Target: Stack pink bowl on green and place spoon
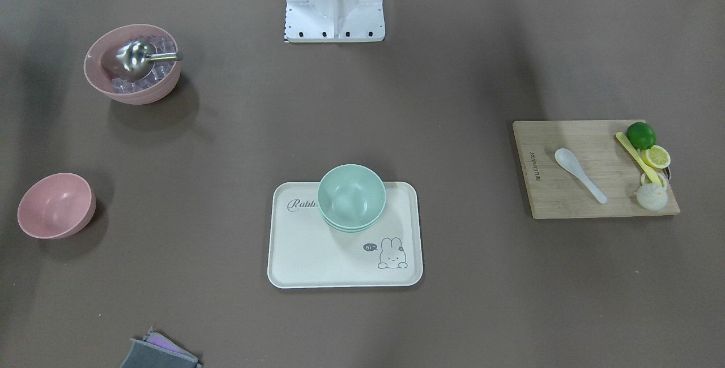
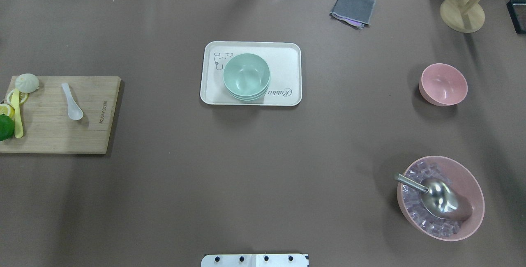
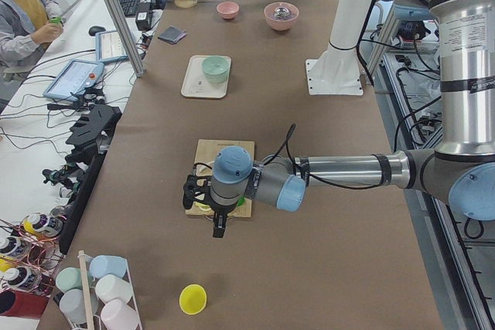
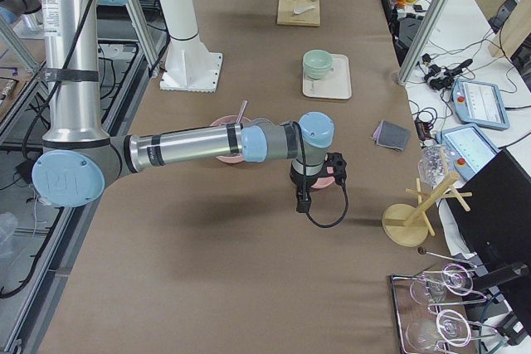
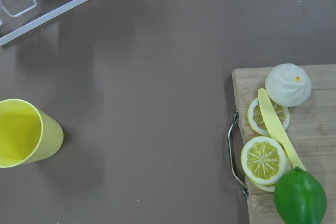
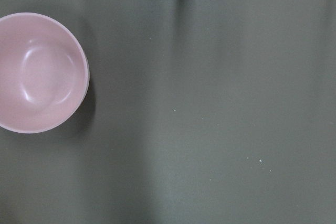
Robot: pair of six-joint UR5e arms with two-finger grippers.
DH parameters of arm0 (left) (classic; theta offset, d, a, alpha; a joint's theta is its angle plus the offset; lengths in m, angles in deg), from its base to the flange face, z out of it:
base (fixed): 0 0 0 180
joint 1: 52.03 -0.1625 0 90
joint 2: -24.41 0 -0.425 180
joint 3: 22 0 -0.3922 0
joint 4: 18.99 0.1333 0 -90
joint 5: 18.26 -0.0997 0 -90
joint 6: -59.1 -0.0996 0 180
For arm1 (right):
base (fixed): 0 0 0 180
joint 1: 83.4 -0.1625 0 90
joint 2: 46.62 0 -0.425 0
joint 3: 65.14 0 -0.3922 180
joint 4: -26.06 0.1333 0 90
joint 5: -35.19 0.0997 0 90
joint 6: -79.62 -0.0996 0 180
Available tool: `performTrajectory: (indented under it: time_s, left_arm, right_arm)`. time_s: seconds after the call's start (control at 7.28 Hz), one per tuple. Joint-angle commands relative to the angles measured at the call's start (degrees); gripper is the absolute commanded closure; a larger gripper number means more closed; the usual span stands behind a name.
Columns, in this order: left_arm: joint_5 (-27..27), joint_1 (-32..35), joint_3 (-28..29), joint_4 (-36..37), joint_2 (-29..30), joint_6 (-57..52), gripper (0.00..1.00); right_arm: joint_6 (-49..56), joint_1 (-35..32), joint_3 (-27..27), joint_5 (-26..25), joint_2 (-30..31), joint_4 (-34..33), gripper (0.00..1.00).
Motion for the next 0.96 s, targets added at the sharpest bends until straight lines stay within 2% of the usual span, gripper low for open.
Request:
performTrajectory:
  time_s: [0.0,0.55,0.82]
  left_arm:
    - [3.00,-0.61,-0.74,1.49,0.64,0.39,0.02]
    - [4.87,-0.70,-0.75,0.62,-1.29,0.48,0.02]
    - [8.12,-1.05,-1.01,-4.18,-2.25,0.39,0.02]
  right_arm:
    - [0.00,-0.01,0.44,-0.25,0.79,0.00,0.00]
    - [0.00,0.07,0.36,1.41,0.71,-0.09,0.00]
    - [0.00,0.07,0.27,3.52,0.79,0.00,0.00]
